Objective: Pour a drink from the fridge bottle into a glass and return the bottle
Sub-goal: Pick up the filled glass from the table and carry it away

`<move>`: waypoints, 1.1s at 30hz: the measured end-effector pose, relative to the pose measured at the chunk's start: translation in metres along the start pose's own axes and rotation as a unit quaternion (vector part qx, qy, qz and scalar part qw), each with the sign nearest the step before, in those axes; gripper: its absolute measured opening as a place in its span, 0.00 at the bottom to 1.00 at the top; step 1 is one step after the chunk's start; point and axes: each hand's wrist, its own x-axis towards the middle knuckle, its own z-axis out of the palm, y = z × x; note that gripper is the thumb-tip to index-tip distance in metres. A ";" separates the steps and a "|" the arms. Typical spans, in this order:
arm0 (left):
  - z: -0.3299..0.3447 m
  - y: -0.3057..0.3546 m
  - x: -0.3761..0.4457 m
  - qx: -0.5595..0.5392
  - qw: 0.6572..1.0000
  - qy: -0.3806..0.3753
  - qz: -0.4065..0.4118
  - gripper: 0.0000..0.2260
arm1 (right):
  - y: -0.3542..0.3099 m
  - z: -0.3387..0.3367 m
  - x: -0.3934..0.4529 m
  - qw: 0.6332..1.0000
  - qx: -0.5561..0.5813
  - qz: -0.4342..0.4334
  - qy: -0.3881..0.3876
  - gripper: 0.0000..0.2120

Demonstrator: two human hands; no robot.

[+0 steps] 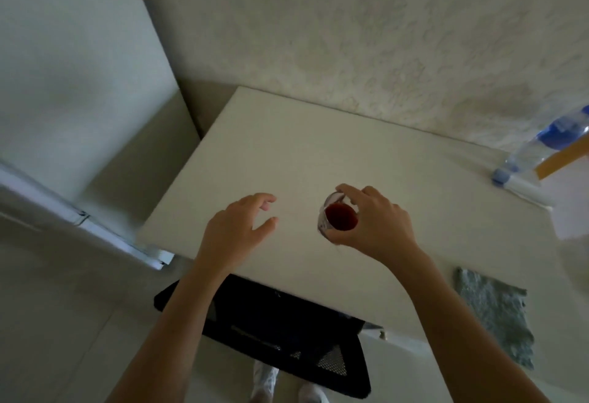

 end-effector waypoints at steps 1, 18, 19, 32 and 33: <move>-0.007 0.006 -0.009 0.004 1.000 0.017 -0.004 0.20 | -0.004 -0.007 -0.006 1.000 0.003 -0.017 0.007 0.36; -0.090 0.046 -0.266 0.121 0.932 0.267 -0.214 0.17 | -0.110 -0.038 -0.116 0.936 0.044 -0.344 -0.056 0.40; -0.093 0.043 -0.288 0.130 0.923 0.274 -0.239 0.18 | -0.124 -0.034 -0.123 0.928 0.044 -0.364 -0.070 0.41; -0.124 0.004 -0.537 0.219 0.791 0.338 -0.460 0.17 | -0.326 0.062 -0.276 0.779 -0.007 -0.592 -0.204 0.40; -0.127 0.001 -0.552 0.218 0.783 0.344 -0.471 0.17 | -0.340 0.069 -0.289 0.770 -0.013 -0.603 -0.207 0.40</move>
